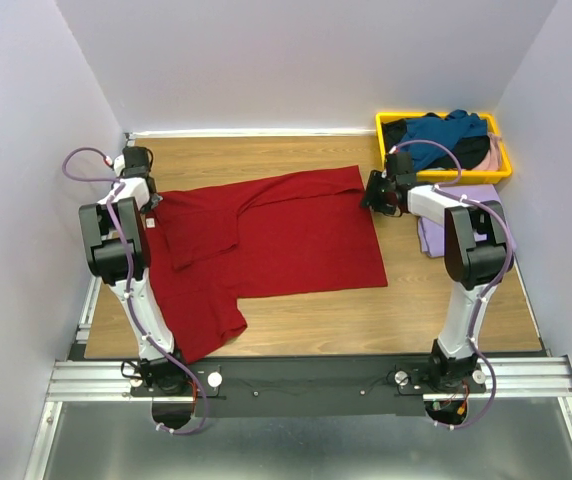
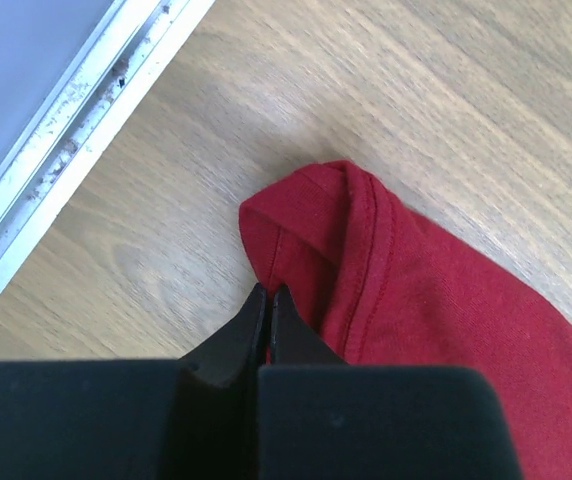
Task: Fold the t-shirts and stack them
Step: Fold the tshirt
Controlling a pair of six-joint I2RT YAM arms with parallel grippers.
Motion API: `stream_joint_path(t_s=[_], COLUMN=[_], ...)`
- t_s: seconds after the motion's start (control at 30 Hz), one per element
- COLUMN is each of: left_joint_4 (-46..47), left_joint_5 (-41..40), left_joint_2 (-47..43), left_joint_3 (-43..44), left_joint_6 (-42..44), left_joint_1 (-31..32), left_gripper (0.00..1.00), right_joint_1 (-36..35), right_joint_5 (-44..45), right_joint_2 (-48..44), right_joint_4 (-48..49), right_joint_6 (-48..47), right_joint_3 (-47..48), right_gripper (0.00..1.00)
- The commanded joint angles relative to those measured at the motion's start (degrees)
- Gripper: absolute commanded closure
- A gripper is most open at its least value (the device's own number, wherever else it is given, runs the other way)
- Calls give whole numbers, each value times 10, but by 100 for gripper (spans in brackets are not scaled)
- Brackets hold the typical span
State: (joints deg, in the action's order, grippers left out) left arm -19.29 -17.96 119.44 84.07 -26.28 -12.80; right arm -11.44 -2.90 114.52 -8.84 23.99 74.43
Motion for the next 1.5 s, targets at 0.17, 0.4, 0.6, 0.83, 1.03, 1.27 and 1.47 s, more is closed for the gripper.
stream_joint_path(t_s=[0.17,0.4,0.6,0.83,1.03,1.27,1.47], left_joint_4=[-2,7,36,50,57,67,72], left_joint_5=[-2,43,55,49,42,31,29], left_joint_2=[-104,-214,-257,-211,-163,-143,-135], left_joint_3=[-32,-105,-178,-170,-163,-172,-176], left_joint_6=[-24,-27,-18,-5,-3,-1,-2], left_joint_1=[-1,9,47,79,81,81,81], left_gripper=[69,62,61,61,62,62,63], right_joint_1=[5,5,4,1,1,1,-2], right_joint_5=[-22,48,58,74,76,58,55], right_joint_2=[-8,-1,45,69,67,75,79], right_joint_4=[18,99,112,111,112,111,111], right_joint_6=[88,250,325,360,370,374,377], right_joint_3=[33,33,61,61,41,40,29], right_gripper=[46,46,46,46,48,51,52])
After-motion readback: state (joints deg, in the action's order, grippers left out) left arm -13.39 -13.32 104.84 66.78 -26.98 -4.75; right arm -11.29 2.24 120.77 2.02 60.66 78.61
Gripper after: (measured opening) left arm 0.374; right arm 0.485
